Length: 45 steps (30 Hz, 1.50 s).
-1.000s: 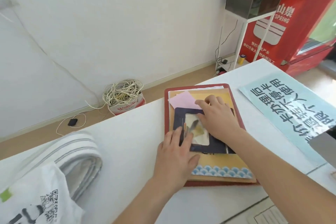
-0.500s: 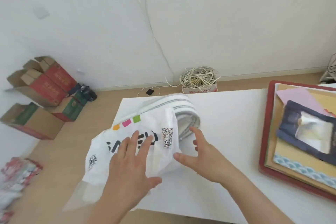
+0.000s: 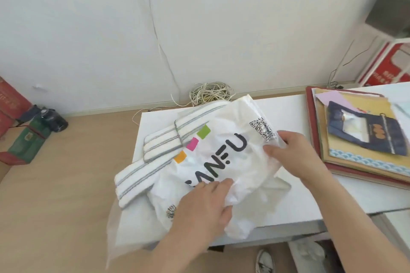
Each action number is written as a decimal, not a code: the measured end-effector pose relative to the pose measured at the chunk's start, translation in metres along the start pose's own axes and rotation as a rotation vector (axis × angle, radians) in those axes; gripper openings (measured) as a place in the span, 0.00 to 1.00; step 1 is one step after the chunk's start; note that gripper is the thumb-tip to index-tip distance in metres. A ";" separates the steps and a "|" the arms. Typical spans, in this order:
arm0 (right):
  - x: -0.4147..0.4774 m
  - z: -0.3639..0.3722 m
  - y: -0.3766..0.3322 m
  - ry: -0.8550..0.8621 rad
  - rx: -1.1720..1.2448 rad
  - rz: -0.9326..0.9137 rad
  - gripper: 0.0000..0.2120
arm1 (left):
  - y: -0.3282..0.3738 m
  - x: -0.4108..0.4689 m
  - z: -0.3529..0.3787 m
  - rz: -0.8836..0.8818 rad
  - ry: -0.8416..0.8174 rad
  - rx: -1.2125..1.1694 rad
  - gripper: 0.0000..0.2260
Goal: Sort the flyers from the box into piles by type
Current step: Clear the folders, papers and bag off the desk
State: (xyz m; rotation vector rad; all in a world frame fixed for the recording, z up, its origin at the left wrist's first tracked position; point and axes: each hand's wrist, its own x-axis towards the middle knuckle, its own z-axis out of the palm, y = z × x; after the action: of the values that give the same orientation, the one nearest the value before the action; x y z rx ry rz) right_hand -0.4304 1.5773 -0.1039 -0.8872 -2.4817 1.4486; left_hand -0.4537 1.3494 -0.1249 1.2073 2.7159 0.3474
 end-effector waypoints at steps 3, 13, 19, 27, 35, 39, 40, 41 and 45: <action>0.012 -0.049 0.006 0.098 -0.403 0.047 0.02 | 0.026 0.017 -0.009 0.150 -0.028 -0.296 0.19; 0.077 -0.081 0.032 0.390 -0.872 0.051 0.10 | -0.119 0.172 -0.035 -0.363 -0.135 -0.356 0.38; 0.111 -0.070 0.027 0.417 -0.756 0.057 0.29 | -0.132 0.162 -0.030 -0.527 -0.289 -0.122 0.55; -0.014 0.075 -0.025 -0.436 -0.425 -0.073 0.38 | -0.151 0.114 -0.032 -0.607 -0.260 -0.283 0.30; -0.018 0.164 -0.043 -0.323 -0.050 0.100 0.45 | -0.176 0.061 -0.017 -0.758 -0.220 -0.962 0.33; -0.026 0.179 -0.059 -0.138 0.078 0.125 0.45 | -0.175 0.049 -0.021 -0.620 -0.260 -1.208 0.19; -0.033 0.182 -0.061 -0.114 0.169 0.160 0.45 | -0.176 0.043 -0.024 -0.570 -0.295 -1.247 0.19; -0.040 0.184 -0.061 -0.098 0.269 0.179 0.43 | -0.177 0.038 -0.028 -0.520 -0.315 -1.267 0.20; -0.081 0.178 -0.059 -0.009 0.622 0.146 0.23 | -0.157 0.021 -0.039 -0.299 -0.316 -1.269 0.31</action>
State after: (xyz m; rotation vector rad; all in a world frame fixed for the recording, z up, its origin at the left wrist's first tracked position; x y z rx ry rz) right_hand -0.4592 1.3777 -0.1352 -0.9261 -1.7984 2.0918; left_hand -0.5877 1.2571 -0.1301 0.4045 1.7007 1.3732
